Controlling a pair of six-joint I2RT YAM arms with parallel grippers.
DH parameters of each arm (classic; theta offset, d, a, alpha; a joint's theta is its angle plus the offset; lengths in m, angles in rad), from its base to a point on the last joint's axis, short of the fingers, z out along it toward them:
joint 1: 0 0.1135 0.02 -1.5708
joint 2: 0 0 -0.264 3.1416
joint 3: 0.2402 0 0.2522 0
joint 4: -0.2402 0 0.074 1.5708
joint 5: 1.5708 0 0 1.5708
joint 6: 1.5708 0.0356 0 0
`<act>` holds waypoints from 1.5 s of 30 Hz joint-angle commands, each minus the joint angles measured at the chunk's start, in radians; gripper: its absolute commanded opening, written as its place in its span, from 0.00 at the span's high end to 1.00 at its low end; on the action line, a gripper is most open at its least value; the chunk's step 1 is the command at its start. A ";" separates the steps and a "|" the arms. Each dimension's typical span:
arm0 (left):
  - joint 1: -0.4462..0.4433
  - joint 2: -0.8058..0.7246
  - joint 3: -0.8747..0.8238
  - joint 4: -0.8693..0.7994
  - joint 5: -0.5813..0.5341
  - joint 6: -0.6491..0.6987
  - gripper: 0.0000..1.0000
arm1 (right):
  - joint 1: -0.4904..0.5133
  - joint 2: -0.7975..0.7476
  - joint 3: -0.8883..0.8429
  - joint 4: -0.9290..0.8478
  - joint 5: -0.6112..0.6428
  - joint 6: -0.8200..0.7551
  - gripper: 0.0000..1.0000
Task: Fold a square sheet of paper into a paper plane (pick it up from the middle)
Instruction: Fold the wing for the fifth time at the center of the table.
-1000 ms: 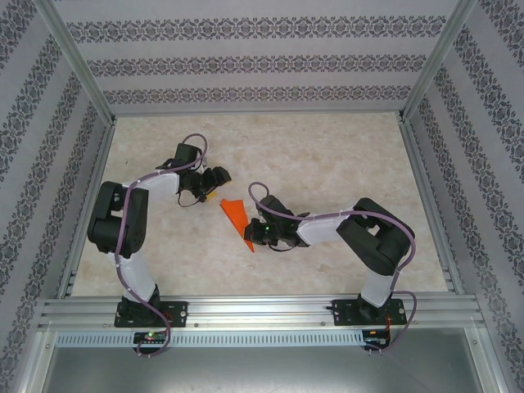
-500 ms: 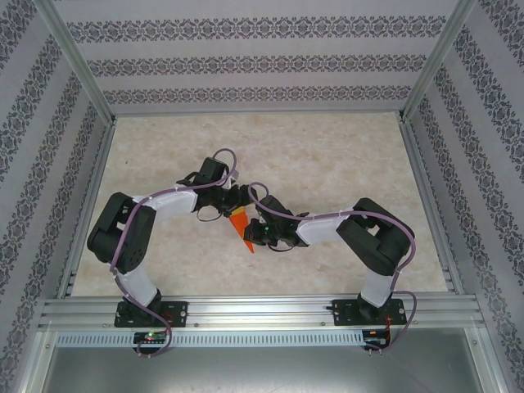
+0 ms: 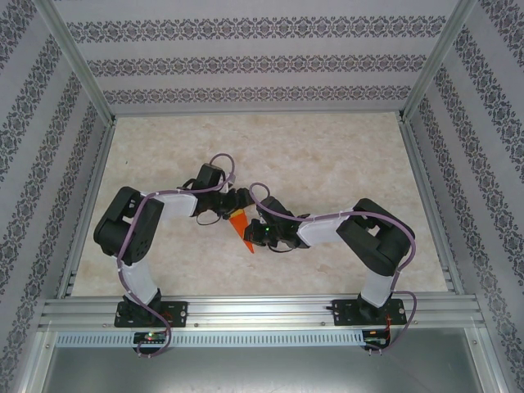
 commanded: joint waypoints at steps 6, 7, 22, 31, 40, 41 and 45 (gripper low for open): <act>0.053 0.002 -0.051 0.027 -0.015 0.076 0.30 | 0.022 0.061 -0.058 -0.198 0.029 -0.015 1.00; 0.057 -0.002 -0.045 0.019 -0.018 0.081 0.30 | 0.022 0.061 -0.057 -0.199 0.029 -0.015 1.00; 0.086 -0.133 -0.024 -0.120 -0.026 0.006 0.28 | 0.022 0.050 -0.030 -0.221 0.039 -0.021 1.00; 0.074 -0.071 -0.036 -0.061 0.019 -0.023 0.28 | 0.024 0.055 -0.032 -0.214 0.037 -0.019 1.00; 0.101 -0.009 -0.008 -0.110 -0.078 0.013 0.28 | 0.029 0.038 -0.045 -0.221 0.029 -0.026 1.00; 0.112 -0.006 -0.004 -0.115 -0.084 0.012 0.28 | 0.029 0.034 -0.048 -0.223 0.030 -0.028 1.00; 0.151 -0.004 0.027 -0.153 -0.098 0.037 0.28 | 0.029 0.024 -0.055 -0.225 0.033 -0.032 1.00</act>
